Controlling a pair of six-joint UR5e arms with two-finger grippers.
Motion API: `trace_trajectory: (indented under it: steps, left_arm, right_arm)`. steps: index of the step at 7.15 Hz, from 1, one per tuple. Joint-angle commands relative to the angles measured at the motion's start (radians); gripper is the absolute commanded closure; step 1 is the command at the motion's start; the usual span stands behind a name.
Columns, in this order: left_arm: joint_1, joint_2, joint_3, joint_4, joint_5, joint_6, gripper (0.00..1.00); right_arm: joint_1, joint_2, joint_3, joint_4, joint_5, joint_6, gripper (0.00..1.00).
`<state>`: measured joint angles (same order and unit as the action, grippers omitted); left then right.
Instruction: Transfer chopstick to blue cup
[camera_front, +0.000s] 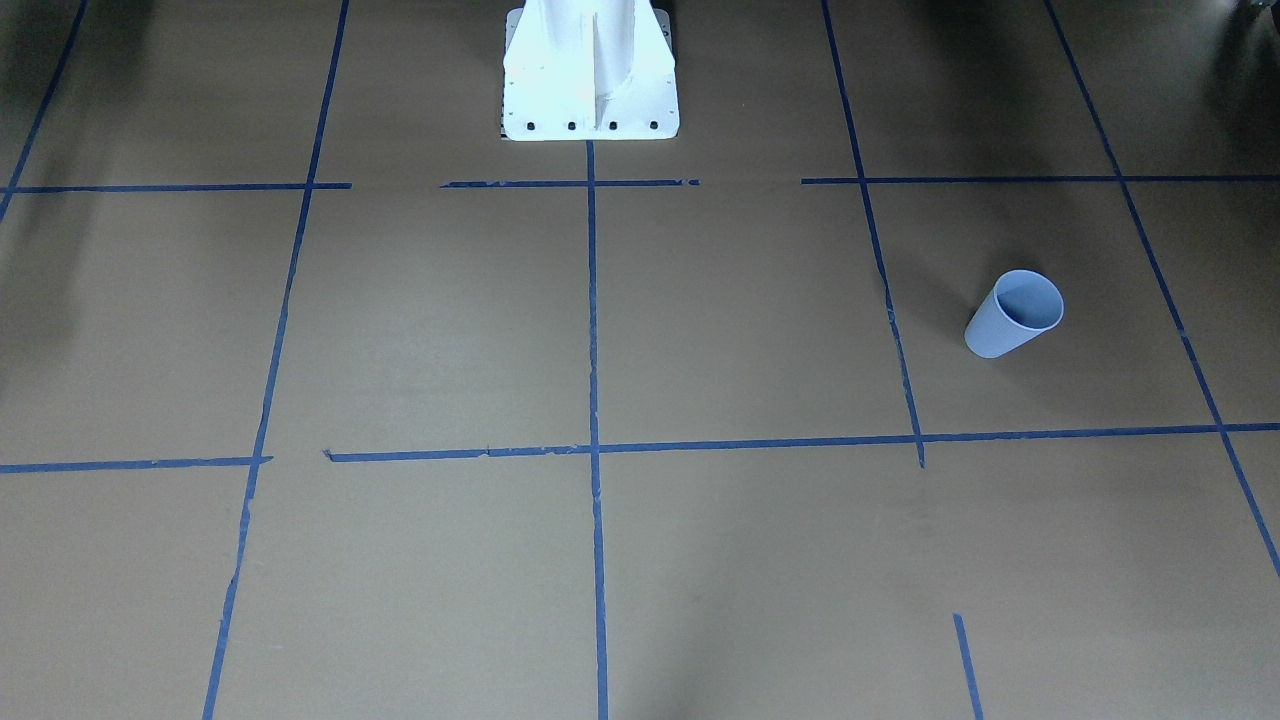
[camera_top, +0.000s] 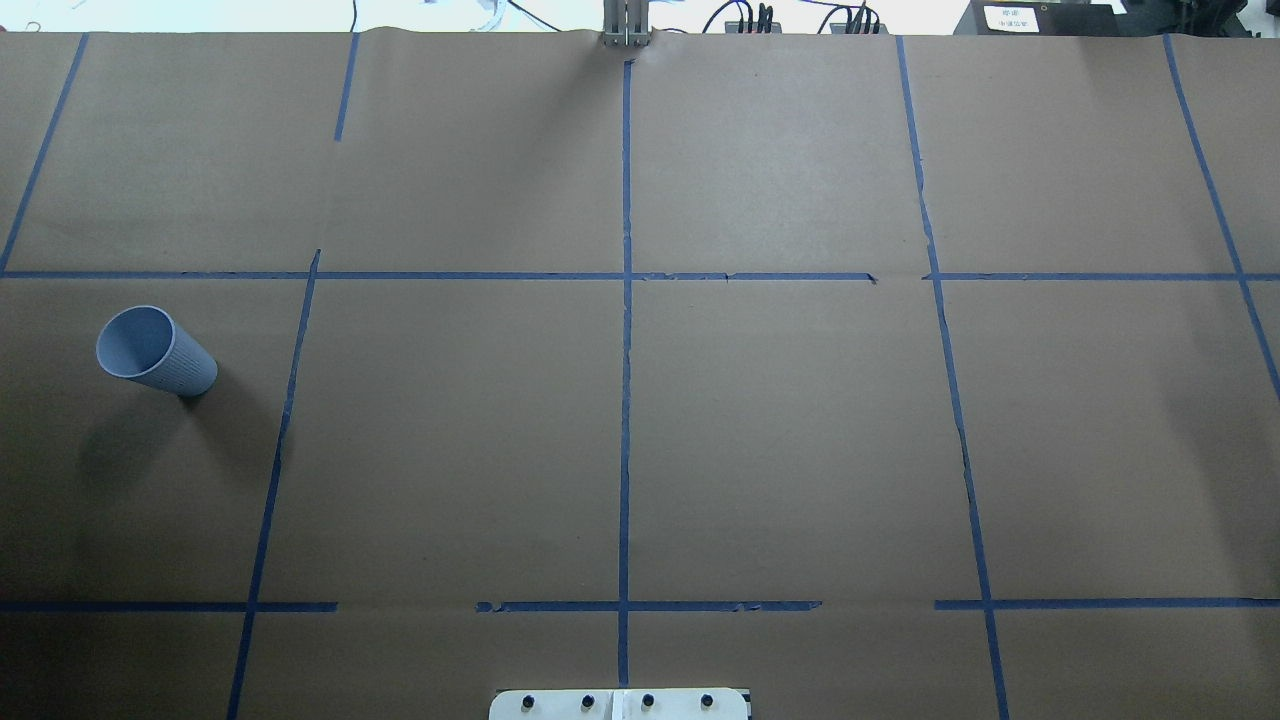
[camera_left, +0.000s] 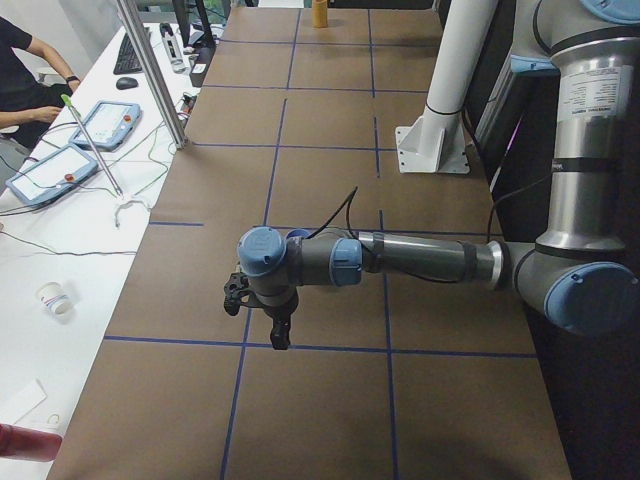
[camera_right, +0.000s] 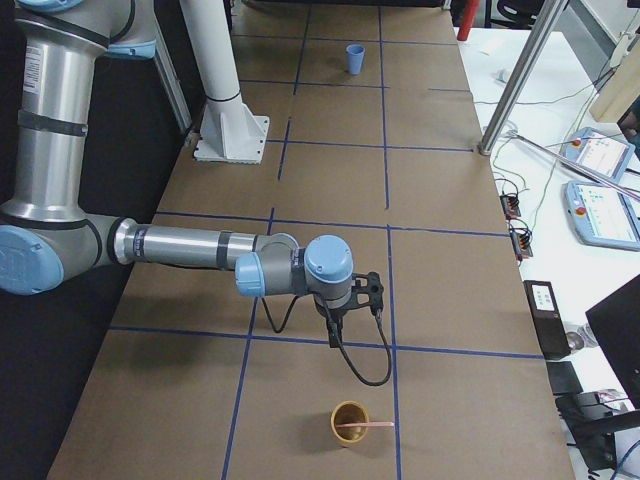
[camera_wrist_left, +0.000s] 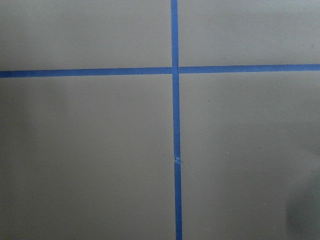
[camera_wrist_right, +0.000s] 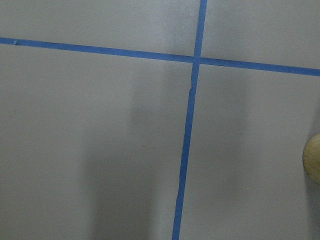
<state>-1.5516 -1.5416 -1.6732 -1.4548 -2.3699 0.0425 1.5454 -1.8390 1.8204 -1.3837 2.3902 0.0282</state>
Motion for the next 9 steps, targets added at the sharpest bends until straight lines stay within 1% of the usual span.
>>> trace_trajectory:
  steps: [1, 3, 4, 6, 7, 9]
  left_arm:
    - [-0.001, 0.003, -0.019, 0.004, 0.001, -0.006, 0.0]
    - [0.001, 0.017, -0.036, 0.005, 0.004, -0.006, 0.0]
    - [0.002, 0.017, -0.048, 0.004, 0.008, -0.007, 0.0]
    - [0.005, 0.021, -0.033, 0.005, -0.012, -0.012, 0.0]
    - [0.007, 0.035, -0.042, -0.01, -0.012, -0.001, 0.0]
    - [0.008, 0.048, -0.045, -0.025, -0.014, 0.002, 0.0]
  right_arm:
    - [-0.001, -0.008, 0.005, -0.006, 0.003, -0.013, 0.0]
    - [-0.001, -0.002, -0.038, -0.003, 0.004, -0.014, 0.0]
    - [-0.001, -0.003, -0.039, -0.003, 0.003, -0.014, 0.0]
    - [-0.005, -0.002, -0.041, -0.001, 0.009, -0.013, 0.0]
    - [-0.008, -0.002, -0.044, -0.001, 0.027, -0.013, 0.0]
    - [-0.025, 0.003, -0.041, -0.003, 0.029, -0.011, 0.0]
